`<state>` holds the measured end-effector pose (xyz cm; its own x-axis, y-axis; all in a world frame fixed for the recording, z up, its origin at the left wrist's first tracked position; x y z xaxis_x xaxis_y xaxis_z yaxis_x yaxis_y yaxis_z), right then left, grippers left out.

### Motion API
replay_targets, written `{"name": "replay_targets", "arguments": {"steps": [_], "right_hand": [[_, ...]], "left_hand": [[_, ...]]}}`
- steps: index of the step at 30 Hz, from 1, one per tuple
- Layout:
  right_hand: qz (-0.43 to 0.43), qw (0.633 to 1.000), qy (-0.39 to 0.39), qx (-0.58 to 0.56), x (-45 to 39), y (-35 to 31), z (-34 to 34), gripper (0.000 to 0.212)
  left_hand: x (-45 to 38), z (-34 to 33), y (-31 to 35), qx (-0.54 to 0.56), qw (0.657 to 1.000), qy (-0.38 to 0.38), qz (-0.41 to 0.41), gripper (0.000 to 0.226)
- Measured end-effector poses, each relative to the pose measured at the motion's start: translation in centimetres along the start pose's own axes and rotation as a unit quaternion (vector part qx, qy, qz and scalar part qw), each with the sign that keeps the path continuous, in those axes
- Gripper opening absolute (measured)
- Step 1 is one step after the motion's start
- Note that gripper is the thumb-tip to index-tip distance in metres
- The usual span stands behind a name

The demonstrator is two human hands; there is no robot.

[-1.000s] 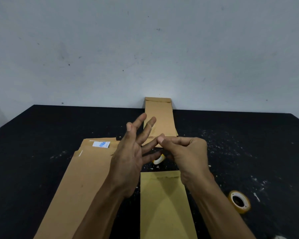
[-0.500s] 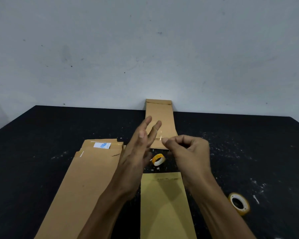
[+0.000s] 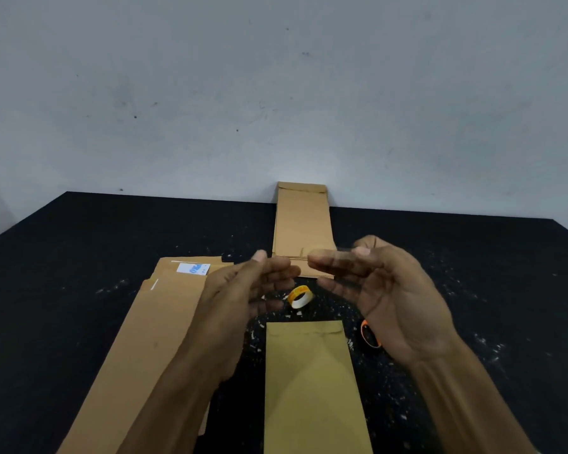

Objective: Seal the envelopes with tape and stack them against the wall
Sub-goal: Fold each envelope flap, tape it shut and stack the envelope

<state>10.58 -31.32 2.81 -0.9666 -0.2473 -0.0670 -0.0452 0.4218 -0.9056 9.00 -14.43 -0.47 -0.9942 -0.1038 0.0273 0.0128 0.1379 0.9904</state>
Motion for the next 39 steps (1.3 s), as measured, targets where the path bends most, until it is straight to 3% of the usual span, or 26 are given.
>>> {"name": "replay_targets", "arguments": {"steps": [4,10,14,18,24,31,39], "right_hand": [[-0.015,1.0,-0.012,-0.001,0.0,1.0,0.2,0.009],[-0.034,0.999,-0.019,0.009,0.0,2.2,0.3,0.008],[-0.073,0.993,0.017,0.093,0.1,2.7,1.2,0.014],[-0.116,0.958,0.095,0.246,0.5,3.4,3.1,0.018],[-0.15,0.923,0.141,0.325,0.5,5.2,4.8,0.011],[-0.118,0.878,0.149,0.44,0.5,6.2,5.2,0.013],[-0.106,0.866,0.136,0.469,0.5,6.4,5.3,0.019]], "left_hand": [[0.0,-0.7,-0.3,0.03,0.996,-0.06,0.067,0.051],[0.0,-0.5,-1.3,0.052,0.992,-0.093,0.066,0.025],[-0.1,0.5,-1.7,0.006,0.998,-0.046,0.048,0.031],[-0.1,1.3,-2.2,-0.096,0.995,0.011,0.035,0.014],[0.1,1.6,-4.3,-0.169,0.982,0.048,0.063,0.016],[-0.1,1.8,-5.1,-0.271,0.955,0.109,0.041,0.019],[0.1,1.2,-4.9,-0.343,0.931,0.125,-0.001,0.018]]}}
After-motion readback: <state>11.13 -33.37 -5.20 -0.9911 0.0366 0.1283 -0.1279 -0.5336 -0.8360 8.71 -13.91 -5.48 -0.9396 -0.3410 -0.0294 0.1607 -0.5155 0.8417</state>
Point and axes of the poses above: each hand's wrist, its own x-axis away from the middle knuckle, its own z-axis out of the back of the hand, y = z × x, the point moved 8 cm from there along -x, towards the middle knuckle
